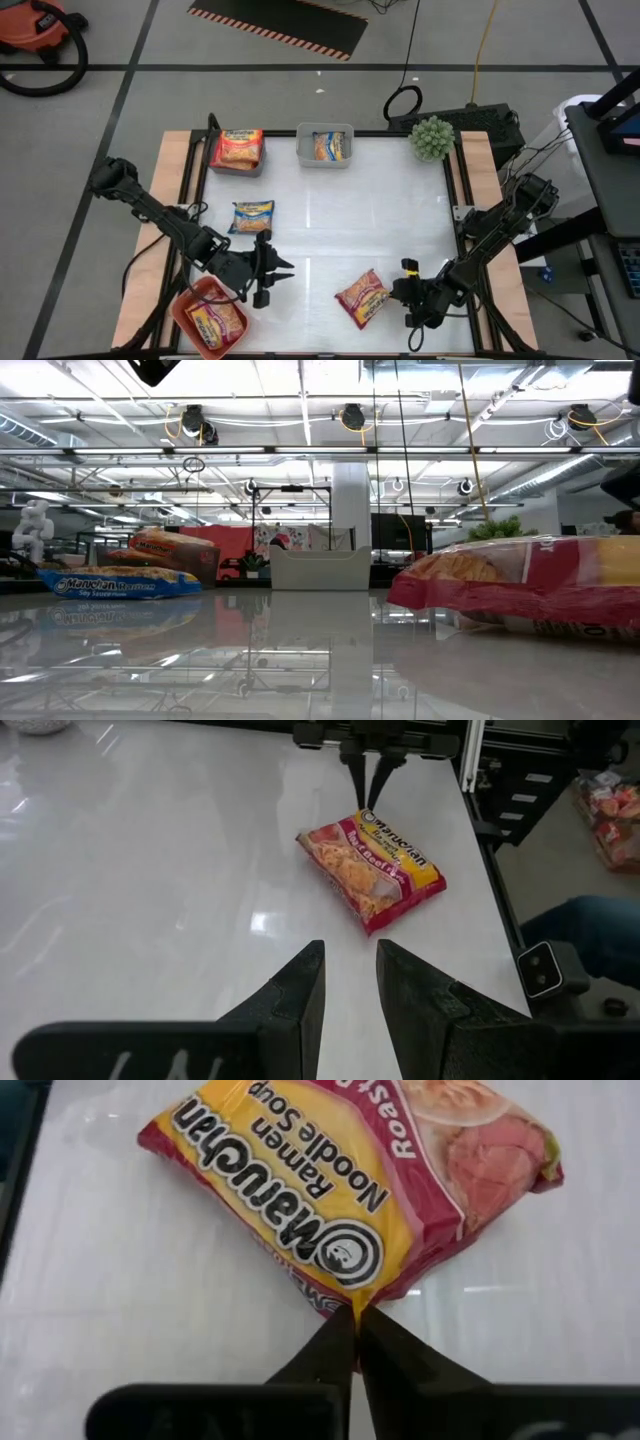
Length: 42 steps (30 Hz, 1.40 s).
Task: Sort Maruchan noodles
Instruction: Put the red noodle pack into the orange bin
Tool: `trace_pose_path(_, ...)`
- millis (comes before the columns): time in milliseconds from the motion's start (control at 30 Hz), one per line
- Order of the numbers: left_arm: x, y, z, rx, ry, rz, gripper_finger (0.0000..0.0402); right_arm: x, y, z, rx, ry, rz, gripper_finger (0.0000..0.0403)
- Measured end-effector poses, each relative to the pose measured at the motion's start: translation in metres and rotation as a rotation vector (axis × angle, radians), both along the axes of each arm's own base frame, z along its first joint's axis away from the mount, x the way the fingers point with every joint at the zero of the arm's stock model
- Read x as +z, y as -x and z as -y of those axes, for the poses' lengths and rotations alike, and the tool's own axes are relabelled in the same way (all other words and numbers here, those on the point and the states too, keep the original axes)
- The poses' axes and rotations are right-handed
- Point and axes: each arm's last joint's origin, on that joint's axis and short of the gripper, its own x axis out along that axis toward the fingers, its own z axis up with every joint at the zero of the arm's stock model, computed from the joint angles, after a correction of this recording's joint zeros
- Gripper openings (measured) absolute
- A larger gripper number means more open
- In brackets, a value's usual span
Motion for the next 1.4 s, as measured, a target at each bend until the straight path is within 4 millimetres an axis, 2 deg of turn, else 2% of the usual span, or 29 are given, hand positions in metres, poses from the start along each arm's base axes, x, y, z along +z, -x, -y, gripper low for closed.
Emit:
trace_pose_path(133,0.000,0.000,0.000,0.002,0.003,0.000,0.0097,0.003,-0.006,0.007,0.032,0.038,0.012,0.0007)
trace_pose_path(267,0.001,-0.001,0.000,0.001,0.010,0.014,0.0097,0.015,-0.012,0.016,0.077,0.126,0.086,0.0003)
trace_pose_path(567,0.002,-0.009,-0.014,0.041,-0.011,0.019,0.0097,0.062,-0.011,0.035,0.081,0.397,0.374,0.0001)
trace_pose_path(867,0.002,-0.018,-0.030,0.076,-0.056,0.018,0.0102,0.102,-0.012,0.045,0.147,0.565,0.575,0.0000)
trace_pose_path(1033,0.002,-0.020,-0.035,0.043,-0.074,0.009,0.0131,0.114,-0.023,0.057,0.174,0.635,0.632,0.0000)
trace_pose_path(1400,0.002,-0.028,-0.055,0.080,-0.127,0.008,0.0223,0.122,-0.052,0.094,0.301,0.693,0.686,0.0000)
